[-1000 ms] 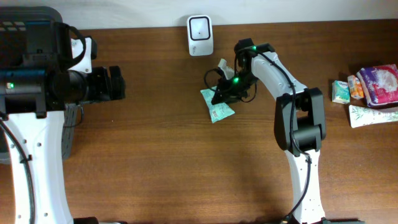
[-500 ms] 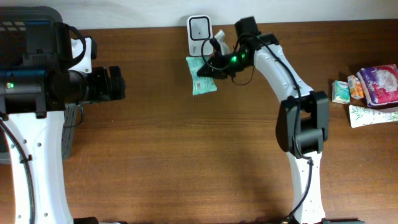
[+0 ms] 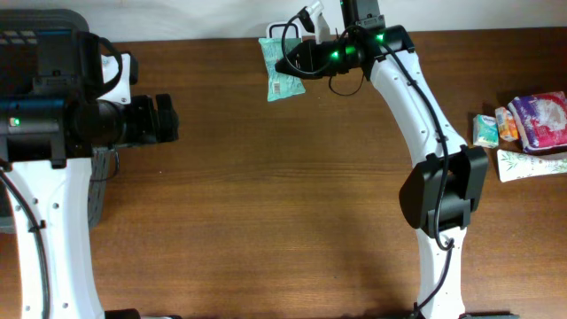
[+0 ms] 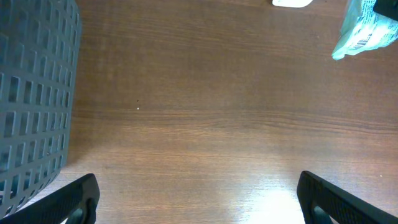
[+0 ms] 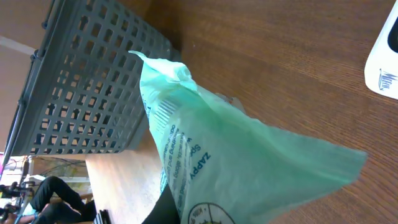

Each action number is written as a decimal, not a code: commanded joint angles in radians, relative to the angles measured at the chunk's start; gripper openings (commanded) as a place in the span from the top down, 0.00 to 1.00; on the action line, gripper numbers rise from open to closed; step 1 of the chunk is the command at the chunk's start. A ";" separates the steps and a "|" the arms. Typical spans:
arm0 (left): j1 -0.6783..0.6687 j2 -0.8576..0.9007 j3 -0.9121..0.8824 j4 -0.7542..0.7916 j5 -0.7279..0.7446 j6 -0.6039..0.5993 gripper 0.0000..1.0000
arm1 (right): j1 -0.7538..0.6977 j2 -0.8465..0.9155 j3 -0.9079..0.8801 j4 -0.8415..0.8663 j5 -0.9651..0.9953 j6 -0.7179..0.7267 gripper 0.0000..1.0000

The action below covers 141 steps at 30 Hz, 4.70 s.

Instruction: Scan the item barcode

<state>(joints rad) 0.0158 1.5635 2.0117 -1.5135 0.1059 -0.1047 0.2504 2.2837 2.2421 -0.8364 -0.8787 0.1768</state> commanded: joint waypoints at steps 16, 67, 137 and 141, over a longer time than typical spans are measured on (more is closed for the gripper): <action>0.000 -0.003 0.002 0.002 0.010 0.012 0.01 | 0.113 0.037 -0.129 -0.402 1.248 0.283 0.90; 0.000 -0.003 0.002 0.002 0.010 0.012 0.01 | -0.071 0.081 -0.212 -0.509 0.720 -0.241 0.28; 0.000 -0.003 0.002 0.002 0.010 0.012 0.01 | -0.302 -0.014 -0.058 0.056 1.216 0.035 0.96; -0.001 -0.003 0.002 0.002 0.010 0.012 0.01 | -0.541 -0.001 -0.090 -0.225 1.302 0.035 0.96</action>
<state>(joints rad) 0.0158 1.5635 2.0117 -1.5120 0.1059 -0.1047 -0.1997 2.2803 2.1723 -1.0164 0.3634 0.2028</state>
